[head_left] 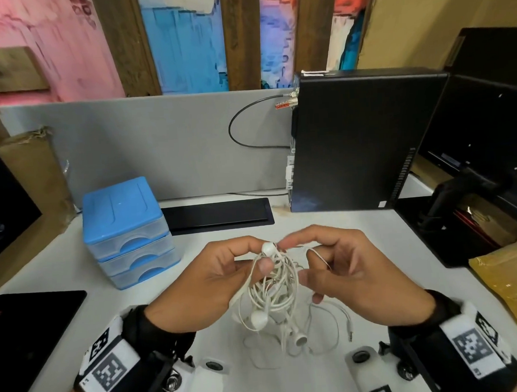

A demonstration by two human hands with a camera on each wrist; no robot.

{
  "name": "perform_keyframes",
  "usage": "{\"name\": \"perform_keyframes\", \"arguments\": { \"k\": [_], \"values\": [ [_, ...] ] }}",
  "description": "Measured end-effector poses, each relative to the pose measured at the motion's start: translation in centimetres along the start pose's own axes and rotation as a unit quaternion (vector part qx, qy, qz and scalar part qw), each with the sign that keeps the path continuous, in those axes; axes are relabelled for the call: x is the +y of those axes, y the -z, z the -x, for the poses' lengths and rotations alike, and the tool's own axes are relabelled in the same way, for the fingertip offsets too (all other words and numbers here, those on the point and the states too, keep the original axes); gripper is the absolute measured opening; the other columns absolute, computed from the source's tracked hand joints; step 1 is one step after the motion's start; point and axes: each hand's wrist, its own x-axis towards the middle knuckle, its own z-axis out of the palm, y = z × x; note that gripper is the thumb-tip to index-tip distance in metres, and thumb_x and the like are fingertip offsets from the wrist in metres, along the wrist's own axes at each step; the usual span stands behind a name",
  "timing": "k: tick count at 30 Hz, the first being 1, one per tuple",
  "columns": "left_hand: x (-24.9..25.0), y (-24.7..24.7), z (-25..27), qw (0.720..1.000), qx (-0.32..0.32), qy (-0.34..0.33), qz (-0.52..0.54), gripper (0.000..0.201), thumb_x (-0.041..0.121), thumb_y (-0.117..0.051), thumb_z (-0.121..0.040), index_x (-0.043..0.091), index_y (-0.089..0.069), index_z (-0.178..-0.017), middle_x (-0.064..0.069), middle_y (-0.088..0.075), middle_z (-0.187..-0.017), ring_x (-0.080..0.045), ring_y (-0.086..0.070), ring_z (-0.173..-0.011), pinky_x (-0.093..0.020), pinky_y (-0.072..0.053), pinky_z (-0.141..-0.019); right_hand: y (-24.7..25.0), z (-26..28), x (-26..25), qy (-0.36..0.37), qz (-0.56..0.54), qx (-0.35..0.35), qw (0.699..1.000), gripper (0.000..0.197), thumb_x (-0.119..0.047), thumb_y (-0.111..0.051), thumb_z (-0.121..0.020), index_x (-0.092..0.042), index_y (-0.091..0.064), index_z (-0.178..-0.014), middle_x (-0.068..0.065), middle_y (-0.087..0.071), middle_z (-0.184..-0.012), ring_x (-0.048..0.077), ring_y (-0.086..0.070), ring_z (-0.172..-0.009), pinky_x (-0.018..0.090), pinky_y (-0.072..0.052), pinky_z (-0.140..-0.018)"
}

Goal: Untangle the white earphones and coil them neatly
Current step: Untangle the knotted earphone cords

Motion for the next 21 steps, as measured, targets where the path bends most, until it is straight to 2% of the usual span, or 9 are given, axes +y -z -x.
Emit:
{"name": "perform_keyframes", "arguments": {
  "k": [3,5,7,9,10,12,15,18,21],
  "values": [
    [0.6,0.0,0.2,1.0,-0.012,-0.004,0.009,0.025,0.016,-0.054,-0.096,-0.004,-0.066,-0.106,-0.005,-0.075,-0.099,-0.014,-0.07,-0.088,-0.024,-0.054,-0.081,0.0,-0.1,-0.1,0.006,0.011,-0.009,1.0,0.012,-0.016,-0.069,-0.088,-0.017,-0.075,-0.098,0.025,-0.05,-0.058,0.025,-0.047,-0.056,0.032,-0.055,-0.058],
    [1.0,0.0,0.3,1.0,-0.019,-0.008,-0.001,0.026,0.016,-0.051,-0.098,-0.003,-0.066,-0.103,0.001,-0.076,-0.093,-0.01,-0.069,-0.084,-0.021,-0.053,-0.078,-0.1,-0.2,0.0,0.013,0.005,0.007,1.0,0.014,-0.023,-0.072,-0.09,-0.009,-0.075,-0.092,0.025,-0.052,-0.058,0.022,-0.047,-0.054,0.028,-0.052,-0.054],
    [1.0,0.1,0.3,1.0,-0.018,-0.007,-0.014,0.032,0.023,-0.052,-0.1,-0.006,-0.065,-0.103,-0.01,-0.075,-0.095,-0.013,-0.066,-0.082,-0.024,-0.052,-0.077,-0.2,-0.3,0.2,0.016,-0.009,0.03,0.999,0.019,-0.025,-0.069,-0.087,-0.007,-0.075,-0.086,0.01,-0.048,-0.052,0.012,-0.044,-0.05,0.026,-0.049,-0.051],
    [0.9,0.2,0.3,1.0,-0.014,-0.001,-0.024,0.04,0.029,-0.052,-0.098,-0.009,-0.062,-0.104,-0.03,-0.068,-0.107,-0.02,-0.06,-0.08,-0.029,-0.05,-0.076,-0.4,-0.4,0.1,0.023,-0.016,0.041,0.999,0.02,-0.029,-0.069,-0.086,-0.011,-0.076,-0.085,0.013,-0.045,-0.052,0.011,-0.042,-0.049,0.024,-0.048,-0.051],
    [0.9,0.1,0.3,1.0,-0.01,0.004,-0.021,0.043,0.03,-0.051,-0.097,-0.011,-0.062,-0.105,-0.031,-0.066,-0.11,-0.021,-0.058,-0.08,-0.03,-0.049,-0.076,-0.4,-0.4,0.1,0.026,-0.019,0.045,0.998,0.022,-0.033,-0.07,-0.084,-0.012,-0.076,-0.085,0.016,-0.046,-0.053,0.011,-0.042,-0.05,0.024,-0.048,-0.051],
    [0.8,0.1,0.3,1.0,-0.006,0.016,-0.013,0.044,0.032,-0.051,-0.097,-0.009,-0.063,-0.104,-0.023,-0.071,-0.104,-0.021,-0.058,-0.078,-0.03,-0.05,-0.074,-0.6,-0.3,0.0,0.034,-0.017,0.05,0.998,0.026,-0.038,-0.07,-0.084,-0.014,-0.077,-0.088,0.016,-0.053,-0.055,0.015,-0.044,-0.05,0.026,-0.047,-0.051],
    [0.8,0.1,0.3,1.0,0.008,0.019,-0.001,0.037,0.033,-0.051,-0.096,-0.001,-0.067,-0.095,-0.009,-0.067,-0.082,-0.019,-0.058,-0.073,-0.027,-0.051,-0.07,-0.9,-0.3,-0.1,0.062,-0.007,0.073,0.995,0.02,-0.035,-0.072,-0.088,-0.016,-0.076,-0.093,0.028,-0.045,-0.057,0.04,-0.034,-0.053,0.039,-0.039,-0.048],
    [1.0,-0.1,0.3,1.0,0.012,0.019,0.003,0.034,0.031,-0.051,-0.098,0.005,-0.07,-0.092,-0.005,-0.069,-0.081,-0.016,-0.062,-0.074,-0.024,-0.051,-0.07,-1.2,-0.2,0.0,0.098,0.007,0.099,0.99,0.011,-0.025,-0.073,-0.088,-0.014,-0.074,-0.092,0.027,-0.038,-0.056,0.037,-0.031,-0.052,0.029,-0.039,-0.049],
    [1.3,-0.3,0.4,1.0,0.021,0.019,-0.003,0.032,0.027,-0.051,-0.1,0.005,-0.073,-0.094,-0.002,-0.075,-0.086,-0.013,-0.068,-0.077,-0.022,-0.052,-0.073,-1.3,-0.1,-0.1,0.093,0.005,0.068,0.993,0.015,-0.032,-0.071,-0.086,-0.018,-0.076,-0.088,0.039,-0.049,-0.066,0.046,-0.035,-0.055,0.04,-0.036,-0.048]
  ]
}}
